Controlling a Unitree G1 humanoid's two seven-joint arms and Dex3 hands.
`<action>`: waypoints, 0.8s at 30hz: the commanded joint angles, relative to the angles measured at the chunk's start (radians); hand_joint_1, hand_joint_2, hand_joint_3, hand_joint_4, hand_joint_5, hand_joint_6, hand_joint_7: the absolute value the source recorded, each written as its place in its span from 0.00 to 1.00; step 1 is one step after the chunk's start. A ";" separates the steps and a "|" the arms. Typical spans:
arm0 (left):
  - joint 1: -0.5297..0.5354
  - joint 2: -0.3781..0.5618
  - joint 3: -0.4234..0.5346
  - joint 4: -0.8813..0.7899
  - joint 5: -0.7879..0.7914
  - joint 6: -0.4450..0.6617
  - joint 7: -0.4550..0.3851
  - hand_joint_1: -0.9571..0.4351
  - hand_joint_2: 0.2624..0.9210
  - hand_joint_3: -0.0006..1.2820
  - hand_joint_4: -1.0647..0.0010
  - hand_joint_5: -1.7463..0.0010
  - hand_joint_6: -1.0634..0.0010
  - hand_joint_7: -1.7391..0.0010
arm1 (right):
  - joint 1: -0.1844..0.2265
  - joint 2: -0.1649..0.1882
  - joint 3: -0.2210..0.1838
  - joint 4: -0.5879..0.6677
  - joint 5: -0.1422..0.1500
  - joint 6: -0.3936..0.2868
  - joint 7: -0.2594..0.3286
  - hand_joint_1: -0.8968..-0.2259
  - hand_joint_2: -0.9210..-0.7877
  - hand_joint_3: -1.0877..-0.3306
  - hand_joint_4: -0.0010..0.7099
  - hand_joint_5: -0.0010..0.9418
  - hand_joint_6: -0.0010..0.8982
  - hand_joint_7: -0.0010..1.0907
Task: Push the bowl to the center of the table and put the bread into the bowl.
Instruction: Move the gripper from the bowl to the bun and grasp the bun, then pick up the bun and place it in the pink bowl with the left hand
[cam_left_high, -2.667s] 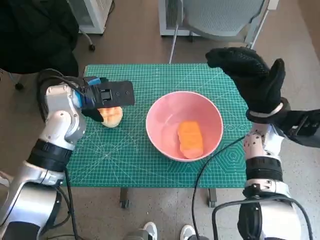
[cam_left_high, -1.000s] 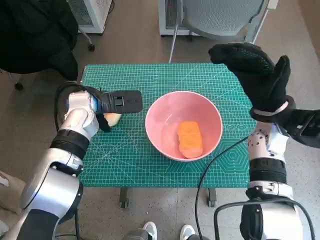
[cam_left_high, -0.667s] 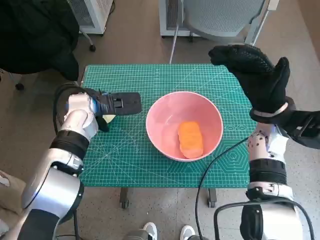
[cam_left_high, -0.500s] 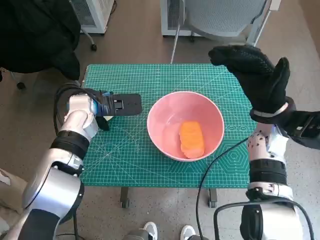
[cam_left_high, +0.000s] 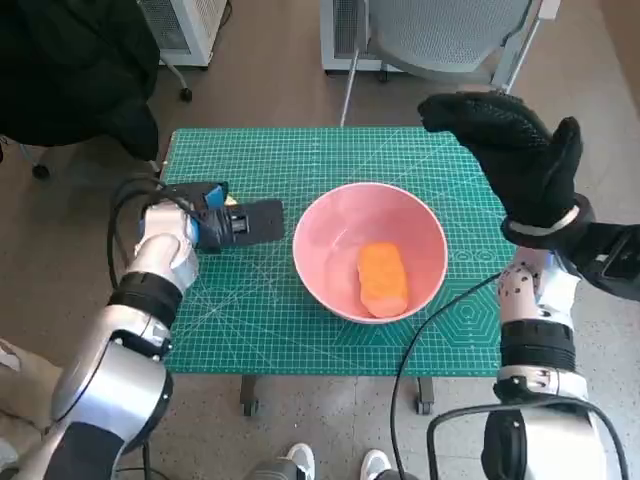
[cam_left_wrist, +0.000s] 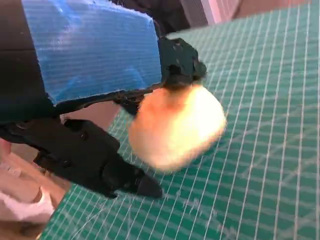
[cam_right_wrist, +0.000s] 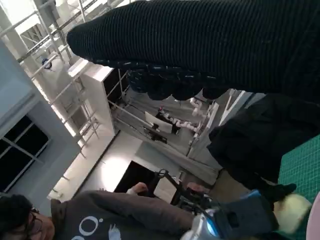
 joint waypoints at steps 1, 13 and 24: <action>0.020 -0.007 -0.004 -0.035 -0.002 0.025 0.040 0.70 1.00 0.19 0.59 0.19 0.57 0.27 | 0.024 -0.002 0.000 0.005 -0.005 0.007 -0.001 0.35 0.00 0.50 0.26 0.00 0.28 0.00; 0.033 0.010 0.027 -0.154 -0.026 0.065 0.020 0.69 1.00 0.26 0.66 0.14 0.66 0.15 | 0.017 0.004 0.005 0.027 -0.013 0.009 -0.009 0.34 0.00 0.51 0.26 0.00 0.28 0.00; 0.079 0.054 0.040 -0.327 -0.018 0.096 -0.010 0.69 1.00 0.19 0.57 0.20 0.57 0.21 | 0.006 0.006 0.007 0.040 -0.005 0.020 0.008 0.34 0.00 0.52 0.27 0.00 0.29 0.00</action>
